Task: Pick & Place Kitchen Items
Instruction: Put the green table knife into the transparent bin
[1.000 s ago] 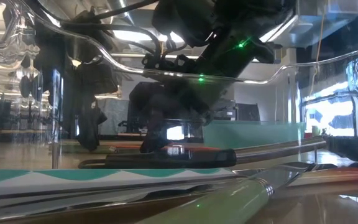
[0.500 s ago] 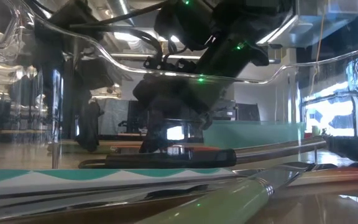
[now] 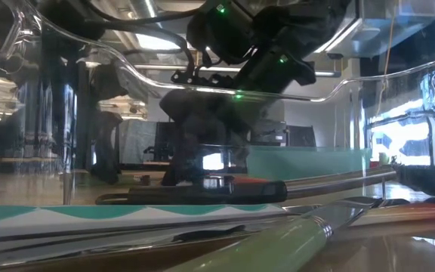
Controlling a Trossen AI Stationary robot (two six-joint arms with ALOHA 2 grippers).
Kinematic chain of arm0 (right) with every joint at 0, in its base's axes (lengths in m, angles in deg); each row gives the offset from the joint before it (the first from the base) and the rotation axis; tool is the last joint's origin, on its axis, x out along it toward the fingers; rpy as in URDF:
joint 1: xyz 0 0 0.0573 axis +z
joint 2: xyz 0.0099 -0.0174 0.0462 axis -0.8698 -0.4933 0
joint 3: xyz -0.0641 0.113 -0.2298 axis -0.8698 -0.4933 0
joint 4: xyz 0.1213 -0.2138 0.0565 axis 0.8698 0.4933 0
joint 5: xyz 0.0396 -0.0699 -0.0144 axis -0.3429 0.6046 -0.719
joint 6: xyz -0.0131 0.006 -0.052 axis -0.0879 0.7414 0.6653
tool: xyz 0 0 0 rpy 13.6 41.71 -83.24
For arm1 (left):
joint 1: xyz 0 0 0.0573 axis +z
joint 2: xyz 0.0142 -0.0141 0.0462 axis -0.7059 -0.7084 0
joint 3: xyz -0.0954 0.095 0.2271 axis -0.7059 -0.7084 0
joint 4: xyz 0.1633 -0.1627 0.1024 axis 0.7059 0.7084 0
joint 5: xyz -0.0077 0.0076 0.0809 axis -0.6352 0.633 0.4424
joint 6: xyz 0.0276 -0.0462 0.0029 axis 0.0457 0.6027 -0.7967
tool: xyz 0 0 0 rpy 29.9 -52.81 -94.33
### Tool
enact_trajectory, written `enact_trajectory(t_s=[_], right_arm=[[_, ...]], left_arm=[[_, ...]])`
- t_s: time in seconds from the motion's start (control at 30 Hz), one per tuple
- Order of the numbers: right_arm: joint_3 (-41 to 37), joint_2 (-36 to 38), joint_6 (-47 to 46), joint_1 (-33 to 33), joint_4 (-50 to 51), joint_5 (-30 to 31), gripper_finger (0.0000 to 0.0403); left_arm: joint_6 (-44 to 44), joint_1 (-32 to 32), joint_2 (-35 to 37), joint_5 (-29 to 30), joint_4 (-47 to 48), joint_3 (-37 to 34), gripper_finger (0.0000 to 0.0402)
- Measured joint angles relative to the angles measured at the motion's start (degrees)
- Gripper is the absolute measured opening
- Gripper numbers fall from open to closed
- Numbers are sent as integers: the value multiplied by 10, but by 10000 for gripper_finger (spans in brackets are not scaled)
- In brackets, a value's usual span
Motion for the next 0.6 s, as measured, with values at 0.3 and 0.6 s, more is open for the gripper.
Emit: enact_trajectory(t_s=[0.3,0.6], right_arm=[[0,0,-1,-4,-3,-21,83],[0,0,-3,-19,-15,-103,6]], left_arm=[[-3,2,0,8,14,7,38],[-13,6,-3,-26,-29,2,83]])
